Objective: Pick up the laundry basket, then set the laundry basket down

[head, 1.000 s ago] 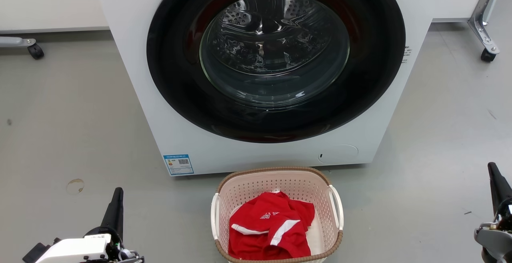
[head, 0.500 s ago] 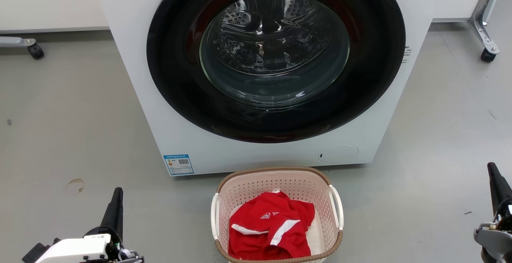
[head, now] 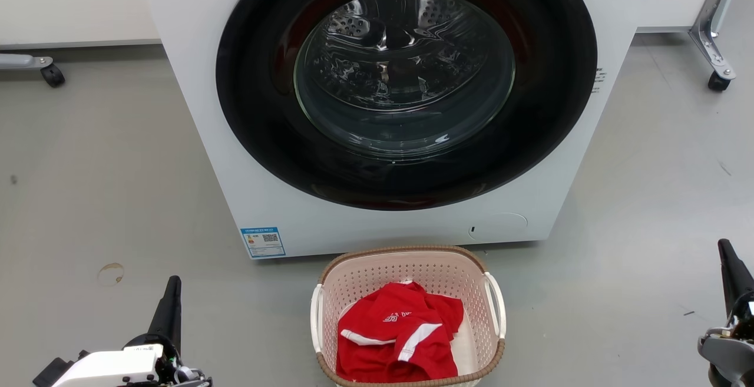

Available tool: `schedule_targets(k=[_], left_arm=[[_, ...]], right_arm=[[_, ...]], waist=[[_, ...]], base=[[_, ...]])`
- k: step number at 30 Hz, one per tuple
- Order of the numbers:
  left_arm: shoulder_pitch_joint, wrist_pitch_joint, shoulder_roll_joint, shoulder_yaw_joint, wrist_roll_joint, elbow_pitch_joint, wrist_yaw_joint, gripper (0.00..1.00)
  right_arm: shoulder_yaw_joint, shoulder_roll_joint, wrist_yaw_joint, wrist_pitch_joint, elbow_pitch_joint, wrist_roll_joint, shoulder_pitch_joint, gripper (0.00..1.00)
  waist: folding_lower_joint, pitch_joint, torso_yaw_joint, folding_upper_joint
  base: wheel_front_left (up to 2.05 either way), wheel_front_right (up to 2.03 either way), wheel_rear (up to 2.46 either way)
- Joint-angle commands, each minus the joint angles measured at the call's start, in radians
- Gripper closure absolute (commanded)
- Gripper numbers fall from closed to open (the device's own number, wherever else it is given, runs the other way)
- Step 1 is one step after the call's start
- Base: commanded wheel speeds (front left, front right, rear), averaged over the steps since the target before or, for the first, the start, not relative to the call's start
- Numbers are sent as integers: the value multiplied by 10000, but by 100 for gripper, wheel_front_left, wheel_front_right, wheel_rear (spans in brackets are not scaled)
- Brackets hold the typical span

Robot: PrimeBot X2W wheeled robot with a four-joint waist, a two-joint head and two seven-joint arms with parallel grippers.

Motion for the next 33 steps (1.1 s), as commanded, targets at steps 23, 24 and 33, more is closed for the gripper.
schedule_targets(k=[23, 24, 33], left_arm=[[-510, 78, 61, 361, -62, -233, -104, 100], [-511, 78, 60, 361, -61, -233, -104, 100], [-511, 83, 56, 367, -56, -233, -104, 100]], right_arm=[[95, -213, 48, 126, -309, 10, -483, 100], [94, -212, 48, 127, -309, 9, -483, 100], [87, -207, 48, 132, -309, 3, -484, 100]], waist=[[-1, 0, 0, -1], [-1, 0, 0, -1], [-1, 0, 0, -1]], base=[[0, 0, 0], [0, 0, 0], [0, 0, 0]])
